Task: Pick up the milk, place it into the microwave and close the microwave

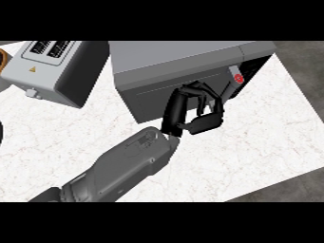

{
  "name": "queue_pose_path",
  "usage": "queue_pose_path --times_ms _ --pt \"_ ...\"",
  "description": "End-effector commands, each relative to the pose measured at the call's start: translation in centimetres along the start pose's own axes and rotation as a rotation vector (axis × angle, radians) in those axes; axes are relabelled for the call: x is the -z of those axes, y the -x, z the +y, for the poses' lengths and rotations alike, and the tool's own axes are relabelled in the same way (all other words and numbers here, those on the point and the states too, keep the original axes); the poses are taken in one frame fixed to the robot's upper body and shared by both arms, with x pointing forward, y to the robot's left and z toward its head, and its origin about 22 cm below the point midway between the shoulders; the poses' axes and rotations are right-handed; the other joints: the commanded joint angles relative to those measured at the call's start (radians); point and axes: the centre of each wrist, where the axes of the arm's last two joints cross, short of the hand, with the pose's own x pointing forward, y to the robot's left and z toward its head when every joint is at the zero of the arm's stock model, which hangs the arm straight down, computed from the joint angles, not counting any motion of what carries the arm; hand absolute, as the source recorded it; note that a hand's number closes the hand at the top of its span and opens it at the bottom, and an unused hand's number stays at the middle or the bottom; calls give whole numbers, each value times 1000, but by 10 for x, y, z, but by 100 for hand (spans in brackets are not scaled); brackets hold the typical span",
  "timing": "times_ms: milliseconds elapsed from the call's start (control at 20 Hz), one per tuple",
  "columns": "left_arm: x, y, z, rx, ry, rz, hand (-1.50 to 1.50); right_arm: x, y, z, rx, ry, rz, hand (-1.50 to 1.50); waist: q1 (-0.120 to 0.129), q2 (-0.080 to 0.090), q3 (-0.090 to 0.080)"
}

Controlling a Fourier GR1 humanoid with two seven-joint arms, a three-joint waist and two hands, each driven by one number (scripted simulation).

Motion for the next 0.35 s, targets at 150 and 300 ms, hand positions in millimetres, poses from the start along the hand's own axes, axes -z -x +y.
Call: queue_pose_path --times_ms 150,300 --pt "23 6 22 42 -130 28 150 0 -4 0 7 -20 9 -150 -12 21 0" --pt "27 2 20 43 -135 11 150 1 -5 1 6 -23 12 -150 -14 19 0"
